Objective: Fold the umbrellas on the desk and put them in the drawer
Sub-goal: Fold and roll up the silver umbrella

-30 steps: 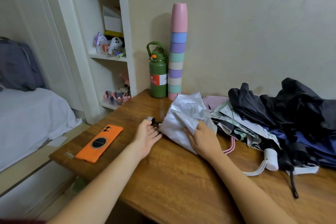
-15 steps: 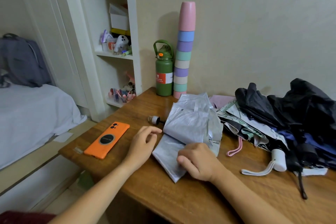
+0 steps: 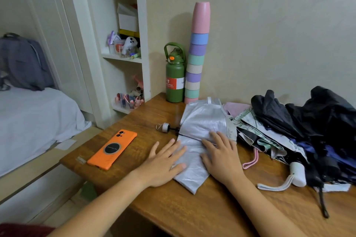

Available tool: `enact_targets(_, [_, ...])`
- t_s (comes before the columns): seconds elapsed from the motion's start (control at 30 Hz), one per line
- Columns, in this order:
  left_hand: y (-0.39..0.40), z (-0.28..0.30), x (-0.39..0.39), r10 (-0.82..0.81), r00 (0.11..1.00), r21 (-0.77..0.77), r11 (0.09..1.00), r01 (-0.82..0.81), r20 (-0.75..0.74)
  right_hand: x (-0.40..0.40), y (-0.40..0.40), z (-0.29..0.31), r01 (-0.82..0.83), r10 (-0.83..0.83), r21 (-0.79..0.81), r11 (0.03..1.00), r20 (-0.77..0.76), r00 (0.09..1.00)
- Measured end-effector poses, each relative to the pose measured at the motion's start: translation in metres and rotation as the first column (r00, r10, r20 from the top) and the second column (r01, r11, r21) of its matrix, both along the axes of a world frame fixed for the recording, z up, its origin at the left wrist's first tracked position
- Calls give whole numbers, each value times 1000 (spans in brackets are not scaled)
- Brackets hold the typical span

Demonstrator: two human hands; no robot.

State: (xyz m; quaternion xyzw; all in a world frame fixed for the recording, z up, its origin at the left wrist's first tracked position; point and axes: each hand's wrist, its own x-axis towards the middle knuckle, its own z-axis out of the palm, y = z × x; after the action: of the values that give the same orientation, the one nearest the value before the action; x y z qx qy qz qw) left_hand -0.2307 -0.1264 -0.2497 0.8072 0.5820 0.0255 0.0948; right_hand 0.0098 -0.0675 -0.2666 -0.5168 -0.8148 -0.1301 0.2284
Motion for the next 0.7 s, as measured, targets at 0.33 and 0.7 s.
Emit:
enact_targets(0.33, [-14,5,-20,85,995,-137,988,-77,55,0,-2,6,-14,12,-200,980,-13,1000])
enact_targets(0.7, [-23,4,-22,300,690,-70,938,-340,659,-9,-18,13,-356,319,-172,919,-208,925])
